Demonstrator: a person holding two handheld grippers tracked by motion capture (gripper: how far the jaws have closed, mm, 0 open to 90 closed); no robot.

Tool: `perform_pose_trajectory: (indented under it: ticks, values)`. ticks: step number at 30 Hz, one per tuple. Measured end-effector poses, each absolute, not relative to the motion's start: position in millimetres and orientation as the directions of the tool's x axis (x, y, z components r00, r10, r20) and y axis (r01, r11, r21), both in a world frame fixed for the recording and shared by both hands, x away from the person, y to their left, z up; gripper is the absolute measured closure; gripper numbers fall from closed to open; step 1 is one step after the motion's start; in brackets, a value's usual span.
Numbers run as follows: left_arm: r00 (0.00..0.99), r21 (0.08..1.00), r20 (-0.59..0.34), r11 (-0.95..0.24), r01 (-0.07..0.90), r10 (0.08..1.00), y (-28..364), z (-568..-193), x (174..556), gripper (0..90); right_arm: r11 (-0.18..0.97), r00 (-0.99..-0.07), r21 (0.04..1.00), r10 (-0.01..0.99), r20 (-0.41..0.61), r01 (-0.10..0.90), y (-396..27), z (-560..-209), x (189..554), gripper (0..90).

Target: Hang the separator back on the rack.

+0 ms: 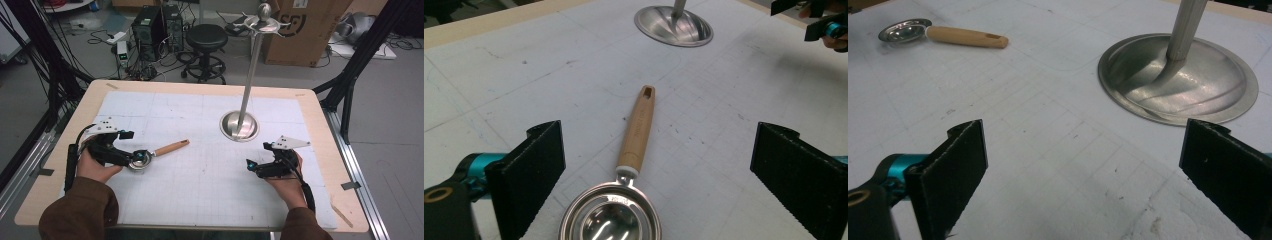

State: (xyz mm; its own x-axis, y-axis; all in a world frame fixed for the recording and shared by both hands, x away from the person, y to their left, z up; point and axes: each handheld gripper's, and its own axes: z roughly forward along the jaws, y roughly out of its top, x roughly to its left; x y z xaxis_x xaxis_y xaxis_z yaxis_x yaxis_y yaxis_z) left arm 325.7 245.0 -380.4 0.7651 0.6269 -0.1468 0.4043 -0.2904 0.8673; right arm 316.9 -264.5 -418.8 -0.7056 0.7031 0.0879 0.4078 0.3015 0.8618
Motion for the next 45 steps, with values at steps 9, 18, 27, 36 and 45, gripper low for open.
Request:
perform_pose_trajectory:
  ticks: [9,18,27,36,45]
  values:
    - [0.762,0.834,-0.107,-0.36,0.418,0.638,233,-376,336,7.9,0.29,-0.703,0.866,0.705,0.096,0.408,-267,-417,316,4.0]
    - [0.781,0.756,-0.083,-0.471,0.454,0.619,215,-378,353,9.3,0.29,-0.705,0.869,0.703,0.092,0.402,-268,-417,317,4.0]
    - [0.791,0.68,-0.068,-0.552,0.483,0.608,200,-383,369,14.0,0.281,-0.704,0.87,0.703,0.1,0.405,-269,-417,317,4.0]
    - [0.807,0.613,-0.063,-0.616,0.496,0.587,184,-389,377,24.6,0.278,-0.701,0.871,0.706,0.101,0.406,-270,-417,317,4.0]
    - [0.82,0.534,-0.054,-0.677,0.506,0.57,178,-404,385,34.2,0.274,-0.703,0.874,0.704,0.101,0.4,-270,-416,317,4.0]
